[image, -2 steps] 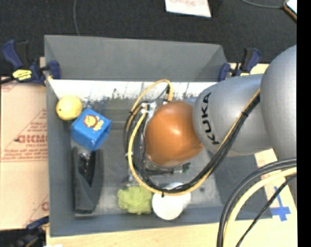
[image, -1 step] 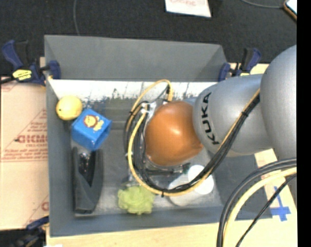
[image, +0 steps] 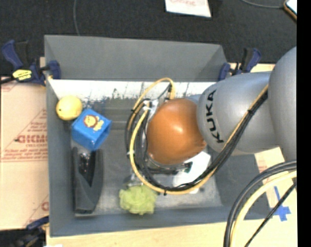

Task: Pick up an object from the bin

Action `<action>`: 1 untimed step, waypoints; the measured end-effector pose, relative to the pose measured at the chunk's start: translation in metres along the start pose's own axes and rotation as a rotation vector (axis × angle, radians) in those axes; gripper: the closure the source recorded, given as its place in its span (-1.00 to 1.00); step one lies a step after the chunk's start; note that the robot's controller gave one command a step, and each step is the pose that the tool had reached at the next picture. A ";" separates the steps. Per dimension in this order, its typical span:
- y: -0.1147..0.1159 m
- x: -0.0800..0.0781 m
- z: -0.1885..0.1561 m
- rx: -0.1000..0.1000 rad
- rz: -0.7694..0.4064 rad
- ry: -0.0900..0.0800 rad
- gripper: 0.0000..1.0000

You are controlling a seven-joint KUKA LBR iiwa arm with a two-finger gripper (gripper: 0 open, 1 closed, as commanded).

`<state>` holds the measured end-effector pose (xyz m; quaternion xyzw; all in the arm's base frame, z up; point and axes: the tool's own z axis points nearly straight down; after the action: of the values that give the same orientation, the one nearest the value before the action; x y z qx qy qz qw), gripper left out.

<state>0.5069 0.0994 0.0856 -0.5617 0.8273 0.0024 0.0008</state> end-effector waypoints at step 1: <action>-0.003 -0.001 -0.026 0.009 0.002 -0.005 1.00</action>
Offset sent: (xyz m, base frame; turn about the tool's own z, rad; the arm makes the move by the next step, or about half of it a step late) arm 0.0017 -0.0001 0.0834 0.0015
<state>0.5098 0.0995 0.1116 -0.5607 0.8280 0.0003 0.0055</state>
